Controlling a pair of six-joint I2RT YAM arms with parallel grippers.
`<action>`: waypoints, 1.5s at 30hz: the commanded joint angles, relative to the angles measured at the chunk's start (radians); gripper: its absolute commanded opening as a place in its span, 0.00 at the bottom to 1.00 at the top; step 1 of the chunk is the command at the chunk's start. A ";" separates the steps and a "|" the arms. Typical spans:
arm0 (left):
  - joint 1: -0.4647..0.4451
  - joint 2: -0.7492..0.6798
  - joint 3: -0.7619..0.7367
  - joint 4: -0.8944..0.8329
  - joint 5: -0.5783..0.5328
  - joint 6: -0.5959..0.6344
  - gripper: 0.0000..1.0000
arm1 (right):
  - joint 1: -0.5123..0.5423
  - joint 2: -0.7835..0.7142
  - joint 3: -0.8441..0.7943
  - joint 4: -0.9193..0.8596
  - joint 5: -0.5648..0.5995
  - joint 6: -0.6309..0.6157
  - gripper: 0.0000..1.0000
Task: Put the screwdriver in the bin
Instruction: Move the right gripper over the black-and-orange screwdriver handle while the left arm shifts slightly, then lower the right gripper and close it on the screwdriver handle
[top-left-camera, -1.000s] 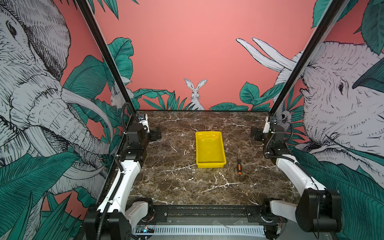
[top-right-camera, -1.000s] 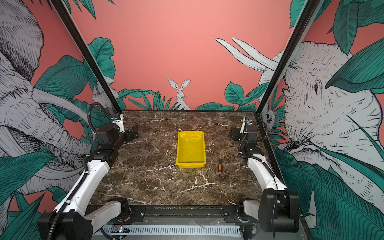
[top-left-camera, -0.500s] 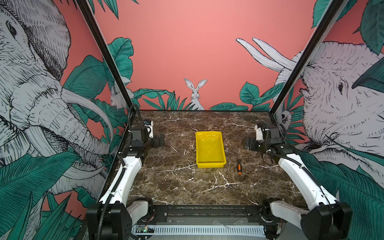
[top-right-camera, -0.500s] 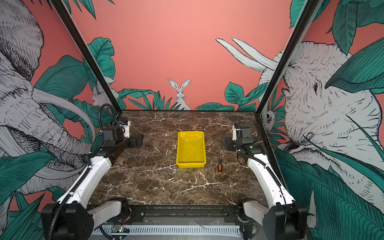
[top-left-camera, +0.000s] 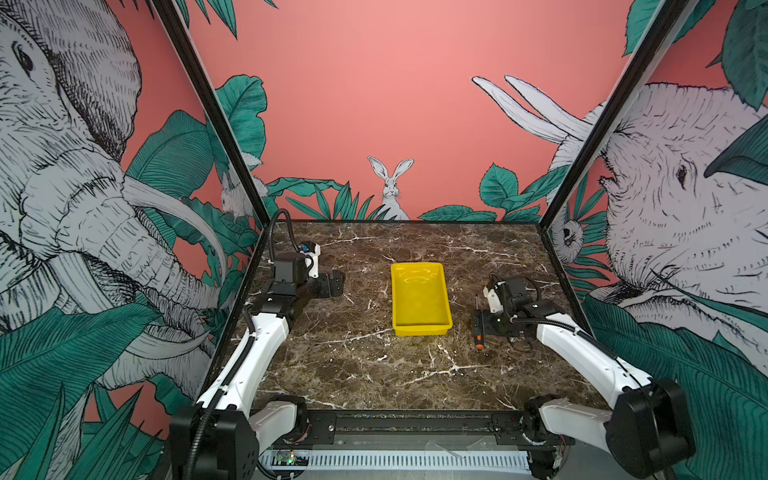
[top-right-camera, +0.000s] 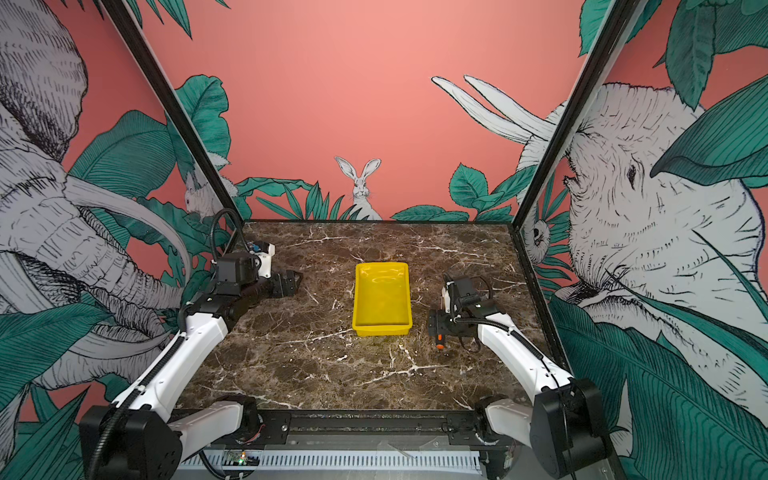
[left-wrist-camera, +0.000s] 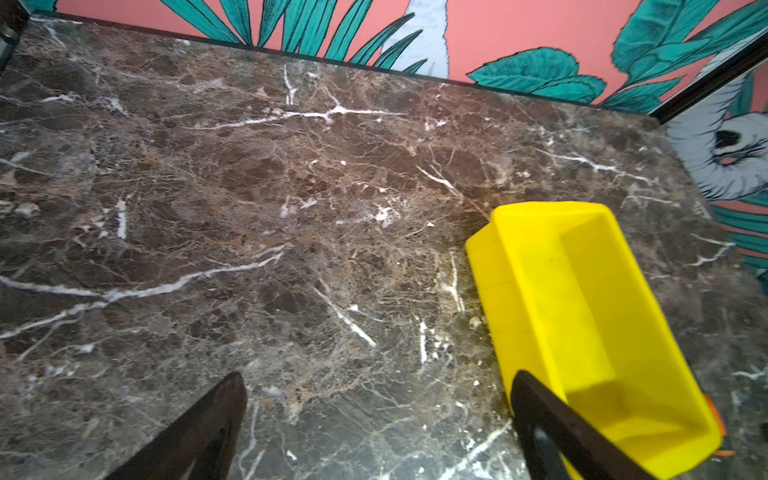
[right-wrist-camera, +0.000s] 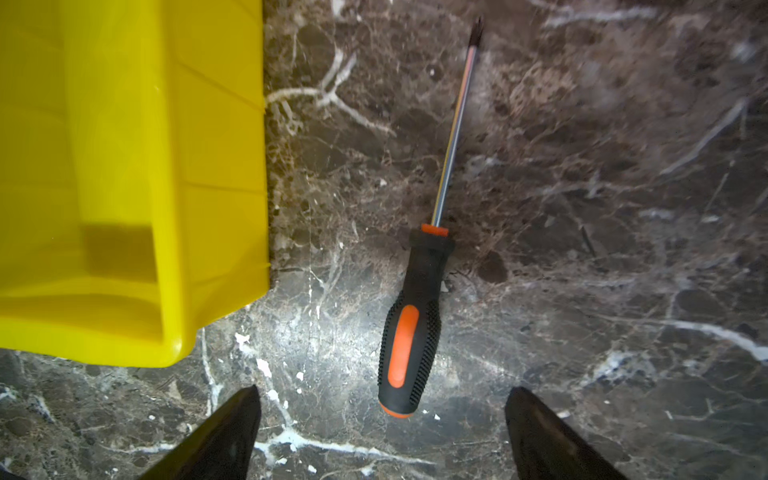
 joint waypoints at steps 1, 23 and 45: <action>-0.015 -0.086 -0.023 -0.044 0.034 -0.074 1.00 | 0.011 0.035 -0.011 0.031 0.027 0.047 0.86; -0.235 -0.128 -0.042 -0.129 -0.038 -0.088 1.00 | 0.039 0.175 -0.058 0.136 0.140 0.107 0.47; -0.241 -0.154 -0.083 -0.128 -0.070 -0.095 1.00 | 0.041 0.260 -0.041 0.182 0.117 0.081 0.26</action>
